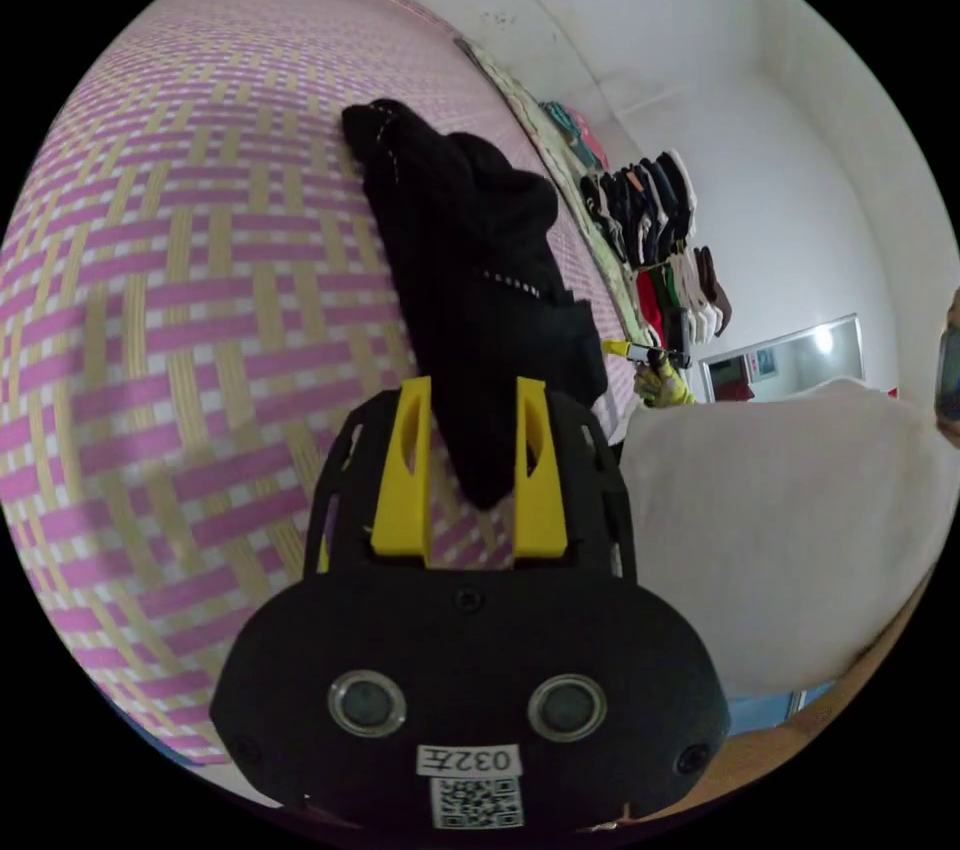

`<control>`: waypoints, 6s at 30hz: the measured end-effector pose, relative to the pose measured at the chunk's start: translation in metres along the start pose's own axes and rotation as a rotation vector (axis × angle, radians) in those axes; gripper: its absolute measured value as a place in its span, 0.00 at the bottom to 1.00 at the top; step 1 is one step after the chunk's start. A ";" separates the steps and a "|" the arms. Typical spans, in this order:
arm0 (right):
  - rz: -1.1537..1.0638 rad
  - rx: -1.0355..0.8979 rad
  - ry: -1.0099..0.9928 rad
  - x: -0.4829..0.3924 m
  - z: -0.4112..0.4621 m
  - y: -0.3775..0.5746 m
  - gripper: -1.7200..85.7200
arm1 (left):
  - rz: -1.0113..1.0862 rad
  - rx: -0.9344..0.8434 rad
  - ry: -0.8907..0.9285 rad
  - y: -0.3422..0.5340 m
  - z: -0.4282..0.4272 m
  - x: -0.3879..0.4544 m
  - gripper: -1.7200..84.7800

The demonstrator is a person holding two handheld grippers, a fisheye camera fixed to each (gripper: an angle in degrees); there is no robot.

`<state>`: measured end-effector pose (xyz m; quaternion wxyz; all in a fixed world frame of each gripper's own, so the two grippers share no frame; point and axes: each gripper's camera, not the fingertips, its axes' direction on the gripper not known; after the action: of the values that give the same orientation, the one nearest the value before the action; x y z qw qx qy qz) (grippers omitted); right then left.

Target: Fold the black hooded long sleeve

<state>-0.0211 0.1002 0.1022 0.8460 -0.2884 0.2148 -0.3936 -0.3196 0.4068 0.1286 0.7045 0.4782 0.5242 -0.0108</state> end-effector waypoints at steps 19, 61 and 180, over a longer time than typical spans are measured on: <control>-0.290 -0.246 0.222 -0.038 0.053 0.039 0.09 | 0.337 -0.124 -0.260 0.063 0.062 0.083 0.10; 0.398 -0.034 -0.377 0.197 -0.005 -0.239 0.02 | -0.445 -0.029 0.508 -0.247 0.034 -0.223 0.02; 0.431 0.897 -0.482 0.220 -0.115 0.498 0.11 | -0.042 -0.273 1.147 -0.184 0.207 0.324 0.08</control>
<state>0.3131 0.1505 -0.3403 0.9725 0.0690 -0.1197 -0.1873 -0.1181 0.3223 -0.2373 0.3634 0.3024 0.8274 0.3031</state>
